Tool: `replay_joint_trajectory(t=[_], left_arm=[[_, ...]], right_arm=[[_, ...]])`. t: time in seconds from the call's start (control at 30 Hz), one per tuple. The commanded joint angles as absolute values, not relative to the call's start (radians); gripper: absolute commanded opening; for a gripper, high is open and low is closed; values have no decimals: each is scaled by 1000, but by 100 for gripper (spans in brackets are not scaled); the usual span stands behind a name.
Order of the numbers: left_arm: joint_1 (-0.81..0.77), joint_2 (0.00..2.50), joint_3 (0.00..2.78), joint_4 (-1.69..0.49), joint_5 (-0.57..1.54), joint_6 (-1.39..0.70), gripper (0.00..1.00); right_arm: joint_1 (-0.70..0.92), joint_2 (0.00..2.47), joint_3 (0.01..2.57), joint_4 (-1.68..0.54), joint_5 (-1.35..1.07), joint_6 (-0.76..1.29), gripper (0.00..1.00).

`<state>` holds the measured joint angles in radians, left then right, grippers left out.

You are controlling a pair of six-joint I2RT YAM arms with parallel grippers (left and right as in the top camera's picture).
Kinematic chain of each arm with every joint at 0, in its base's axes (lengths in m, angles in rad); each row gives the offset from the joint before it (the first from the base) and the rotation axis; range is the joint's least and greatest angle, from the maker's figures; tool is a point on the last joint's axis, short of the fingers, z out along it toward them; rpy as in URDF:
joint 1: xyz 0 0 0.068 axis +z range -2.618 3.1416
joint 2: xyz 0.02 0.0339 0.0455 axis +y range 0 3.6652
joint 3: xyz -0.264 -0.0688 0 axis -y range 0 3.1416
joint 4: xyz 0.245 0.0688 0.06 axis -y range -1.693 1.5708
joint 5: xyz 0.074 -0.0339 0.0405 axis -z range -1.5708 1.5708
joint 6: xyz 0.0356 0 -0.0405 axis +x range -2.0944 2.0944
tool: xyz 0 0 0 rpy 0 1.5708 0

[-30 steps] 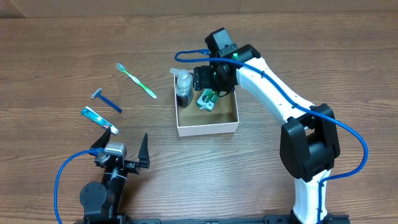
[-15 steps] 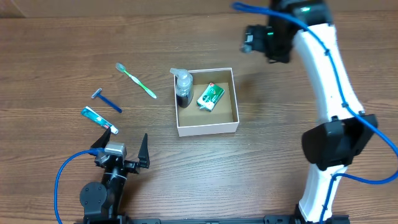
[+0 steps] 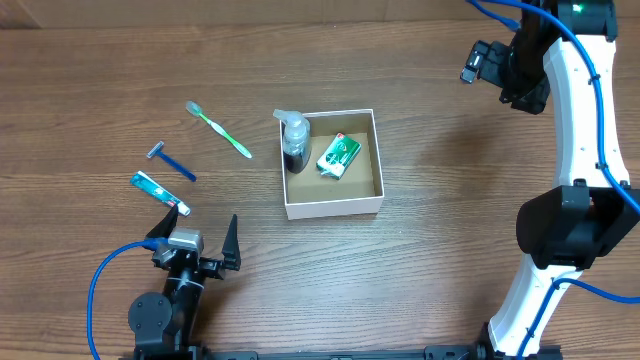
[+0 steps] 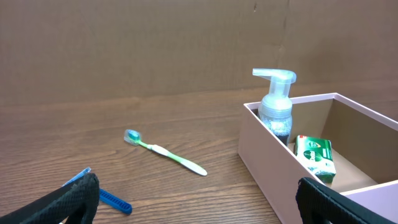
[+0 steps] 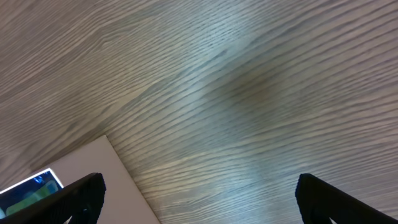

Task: Pack container
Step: 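Raise the right arm away from the box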

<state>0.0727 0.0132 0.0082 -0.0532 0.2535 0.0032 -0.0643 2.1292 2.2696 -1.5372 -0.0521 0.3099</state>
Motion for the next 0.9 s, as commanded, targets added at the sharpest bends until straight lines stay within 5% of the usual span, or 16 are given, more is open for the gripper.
replay_joint_trajectory(t=[0.0,0.87], left_arm=[[78,5,5,-52,253,15,100],[78,5,5,-52,253,15,100]], right_arm=[[-70,2117,2276,-1526,80,307,100],[-86,2117,2276,-1494,128,314,100]])
